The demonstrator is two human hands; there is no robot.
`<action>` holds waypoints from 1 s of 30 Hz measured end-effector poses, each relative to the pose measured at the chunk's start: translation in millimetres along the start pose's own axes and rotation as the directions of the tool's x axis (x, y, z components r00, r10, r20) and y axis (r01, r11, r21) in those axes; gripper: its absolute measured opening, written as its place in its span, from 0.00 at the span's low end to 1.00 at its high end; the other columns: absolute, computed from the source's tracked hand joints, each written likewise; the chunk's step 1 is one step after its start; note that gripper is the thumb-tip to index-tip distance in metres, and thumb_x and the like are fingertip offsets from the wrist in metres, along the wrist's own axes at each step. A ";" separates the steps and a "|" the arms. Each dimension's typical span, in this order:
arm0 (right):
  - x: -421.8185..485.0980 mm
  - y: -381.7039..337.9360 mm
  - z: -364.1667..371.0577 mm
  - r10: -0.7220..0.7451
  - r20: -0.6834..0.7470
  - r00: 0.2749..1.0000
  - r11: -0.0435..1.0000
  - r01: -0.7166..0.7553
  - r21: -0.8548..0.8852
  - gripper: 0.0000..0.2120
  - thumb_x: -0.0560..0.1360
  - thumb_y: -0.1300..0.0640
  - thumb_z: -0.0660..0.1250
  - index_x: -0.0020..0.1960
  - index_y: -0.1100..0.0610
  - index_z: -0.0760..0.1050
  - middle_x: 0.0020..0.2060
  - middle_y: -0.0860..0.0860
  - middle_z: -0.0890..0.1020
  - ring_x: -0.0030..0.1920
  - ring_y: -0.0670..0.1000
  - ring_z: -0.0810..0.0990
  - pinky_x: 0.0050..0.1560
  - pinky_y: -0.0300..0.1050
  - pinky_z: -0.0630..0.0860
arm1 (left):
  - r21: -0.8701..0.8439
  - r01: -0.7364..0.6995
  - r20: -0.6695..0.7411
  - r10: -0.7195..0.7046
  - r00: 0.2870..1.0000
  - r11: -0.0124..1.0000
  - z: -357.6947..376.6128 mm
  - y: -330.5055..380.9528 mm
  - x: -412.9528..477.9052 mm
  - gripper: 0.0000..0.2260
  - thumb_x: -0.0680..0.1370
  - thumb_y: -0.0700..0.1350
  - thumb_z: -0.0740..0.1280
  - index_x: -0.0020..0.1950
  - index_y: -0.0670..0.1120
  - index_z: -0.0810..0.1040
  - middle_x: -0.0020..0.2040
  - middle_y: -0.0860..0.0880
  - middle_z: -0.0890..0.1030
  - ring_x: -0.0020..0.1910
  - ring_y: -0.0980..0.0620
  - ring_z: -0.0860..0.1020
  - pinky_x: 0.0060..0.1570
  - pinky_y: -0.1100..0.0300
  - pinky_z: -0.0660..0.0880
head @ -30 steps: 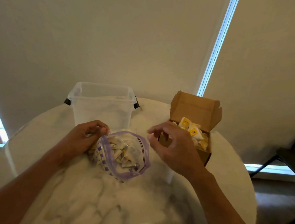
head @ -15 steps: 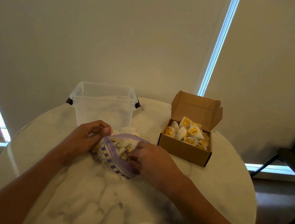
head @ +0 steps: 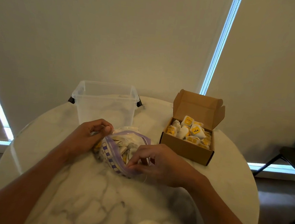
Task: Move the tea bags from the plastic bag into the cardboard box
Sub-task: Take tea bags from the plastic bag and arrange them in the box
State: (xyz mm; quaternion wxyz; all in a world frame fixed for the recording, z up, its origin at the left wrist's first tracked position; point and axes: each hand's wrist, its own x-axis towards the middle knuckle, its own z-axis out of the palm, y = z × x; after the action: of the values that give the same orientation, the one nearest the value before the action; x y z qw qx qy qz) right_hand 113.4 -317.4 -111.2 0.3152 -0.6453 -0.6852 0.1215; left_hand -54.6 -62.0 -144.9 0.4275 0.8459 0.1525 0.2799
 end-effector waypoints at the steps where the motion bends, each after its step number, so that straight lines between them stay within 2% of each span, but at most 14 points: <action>1: 0.0 1.0 -1.4 0.010 -0.043 0.999 1.000 -0.009 0.016 0.07 0.81 0.54 0.73 0.58 0.50 0.87 0.49 0.44 0.86 0.47 0.48 0.83 0.46 0.38 0.77 | 0.002 -0.004 0.005 0.004 1.000 1.000 0.1 -0.1 0.1 0.14 0.86 0.62 0.67 0.60 0.54 0.85 0.55 0.50 0.89 0.56 0.43 0.87 0.62 0.36 0.83; 3: 1.5 5.7 -2.3 0.029 -0.167 0.986 0.999 -0.032 -0.016 0.09 0.83 0.54 0.71 0.62 0.49 0.86 0.51 0.41 0.87 0.48 0.45 0.83 0.45 0.32 0.74 | -0.001 -0.011 0.006 0.011 1.000 1.000 0.3 0.2 0.2 0.20 0.84 0.67 0.66 0.61 0.53 0.85 0.53 0.48 0.89 0.55 0.37 0.86 0.60 0.36 0.83; 5: 3.1 7.7 0.3 0.049 -0.220 0.974 0.995 -0.066 -0.073 0.10 0.84 0.54 0.69 0.63 0.48 0.86 0.50 0.40 0.87 0.44 0.44 0.83 0.43 0.31 0.74 | -0.011 -0.027 0.007 0.027 1.000 1.000 0.5 -0.9 0.4 0.22 0.82 0.69 0.65 0.61 0.54 0.85 0.54 0.49 0.89 0.57 0.38 0.85 0.60 0.37 0.82; 7: 3.9 3.3 6.9 0.057 -0.174 0.983 0.994 -0.071 -0.078 0.10 0.84 0.55 0.70 0.62 0.49 0.86 0.49 0.41 0.88 0.38 0.43 0.81 0.39 0.30 0.72 | -0.025 -0.026 0.009 0.026 1.000 0.999 0.1 -3.2 1.1 0.24 0.81 0.70 0.65 0.62 0.53 0.85 0.54 0.48 0.89 0.57 0.33 0.84 0.60 0.35 0.82; 9: 4.4 -2.6 13.2 0.060 -0.097 0.993 0.993 -0.069 -0.097 0.09 0.83 0.57 0.70 0.61 0.49 0.86 0.50 0.44 0.88 0.37 0.37 0.79 0.39 0.28 0.70 | -0.034 -0.016 0.010 0.016 1.000 0.999 0.6 -5.5 1.9 0.22 0.82 0.69 0.66 0.61 0.53 0.85 0.54 0.47 0.89 0.56 0.30 0.83 0.59 0.33 0.83; 11: 7.5 -3.0 16.7 0.079 -0.073 0.994 0.978 -0.091 -0.187 0.10 0.83 0.55 0.70 0.62 0.46 0.85 0.53 0.44 0.88 0.43 0.35 0.81 0.44 0.29 0.73 | -0.043 -0.006 0.002 0.006 1.000 0.999 1.1 -7.7 2.6 0.15 0.86 0.62 0.67 0.59 0.53 0.85 0.56 0.50 0.89 0.58 0.39 0.86 0.63 0.35 0.83; 13: 10.2 -1.1 16.2 0.129 -0.110 0.986 0.930 -0.159 -0.332 0.13 0.84 0.49 0.68 0.66 0.43 0.82 0.58 0.43 0.87 0.53 0.42 0.84 0.53 0.45 0.80 | -0.038 0.007 0.004 -0.007 1.000 0.999 1.4 -9.5 3.5 0.11 0.86 0.56 0.67 0.59 0.53 0.86 0.57 0.51 0.89 0.59 0.45 0.86 0.64 0.36 0.82; 15: 10.7 -3.3 14.5 0.138 -0.112 0.984 0.890 -0.172 -0.422 0.14 0.84 0.47 0.66 0.69 0.42 0.80 0.61 0.42 0.85 0.58 0.50 0.83 0.54 0.50 0.81 | -0.018 0.012 0.006 -0.012 1.000 1.000 1.8 -8.9 3.3 0.11 0.86 0.56 0.66 0.59 0.52 0.86 0.56 0.52 0.89 0.58 0.47 0.87 0.63 0.35 0.82; 17: 11.5 -9.0 14.2 0.105 -0.045 0.993 0.868 -0.113 -0.483 0.14 0.84 0.48 0.66 0.69 0.42 0.79 0.63 0.45 0.82 0.56 0.52 0.83 0.49 0.51 0.82 | -0.016 0.018 0.003 -0.018 1.000 1.000 2.1 -7.7 2.8 0.12 0.85 0.57 0.66 0.59 0.53 0.86 0.56 0.52 0.89 0.57 0.47 0.87 0.63 0.37 0.83; 21: 14.6 -12.5 19.3 0.149 0.117 0.982 0.784 -0.045 -0.619 0.22 0.78 0.58 0.72 0.71 0.46 0.76 0.68 0.52 0.73 0.48 0.57 0.80 0.39 0.46 0.76 | -0.032 0.014 0.016 -0.013 1.000 0.999 3.1 -5.3 2.3 0.13 0.84 0.59 0.66 0.59 0.54 0.86 0.54 0.49 0.89 0.56 0.37 0.85 0.61 0.37 0.83; 23: 15.0 -12.7 20.9 0.154 0.146 0.977 0.770 -0.026 -0.637 0.22 0.78 0.60 0.72 0.70 0.49 0.76 0.68 0.53 0.70 0.44 0.56 0.76 0.36 0.43 0.68 | -0.046 0.011 0.016 -0.011 1.000 0.999 3.4 -7.0 2.8 0.13 0.85 0.58 0.66 0.59 0.53 0.86 0.54 0.49 0.89 0.55 0.38 0.86 0.60 0.40 0.83; 25: 14.7 -12.9 19.4 0.153 0.141 0.978 0.779 -0.031 -0.626 0.23 0.78 0.60 0.72 0.71 0.49 0.74 0.68 0.53 0.69 0.46 0.58 0.78 0.38 0.45 0.67 | -0.058 0.024 0.011 -0.023 1.000 0.998 3.6 -8.5 3.2 0.13 0.85 0.58 0.66 0.59 0.53 0.86 0.54 0.50 0.89 0.51 0.45 0.87 0.54 0.46 0.83; 27: 15.1 -10.2 16.9 0.152 0.129 0.980 0.809 -0.048 -0.586 0.24 0.78 0.59 0.72 0.72 0.48 0.72 0.69 0.51 0.69 0.50 0.58 0.80 0.40 0.47 0.69 | -0.067 0.041 0.020 -0.039 0.999 0.997 4.4 -8.9 3.2 0.12 0.85 0.58 0.66 0.59 0.54 0.86 0.52 0.48 0.89 0.43 0.49 0.83 0.46 0.51 0.80; 30: 12.1 -6.6 9.6 0.149 0.056 0.987 0.918 -0.117 -0.378 0.16 0.79 0.52 0.74 0.65 0.45 0.76 0.63 0.44 0.74 0.50 0.47 0.79 0.47 0.47 0.79 | -0.059 0.039 0.011 -0.039 0.999 0.997 4.6 -7.8 2.9 0.11 0.85 0.56 0.66 0.58 0.53 0.86 0.53 0.50 0.89 0.47 0.53 0.85 0.49 0.54 0.81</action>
State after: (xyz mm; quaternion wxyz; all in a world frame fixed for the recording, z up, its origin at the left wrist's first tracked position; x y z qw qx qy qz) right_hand 102.7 -304.3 -111.5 0.1488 -0.7329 -0.6628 0.0372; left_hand -49.7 -58.9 -152.4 0.4586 0.8311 0.1584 0.2718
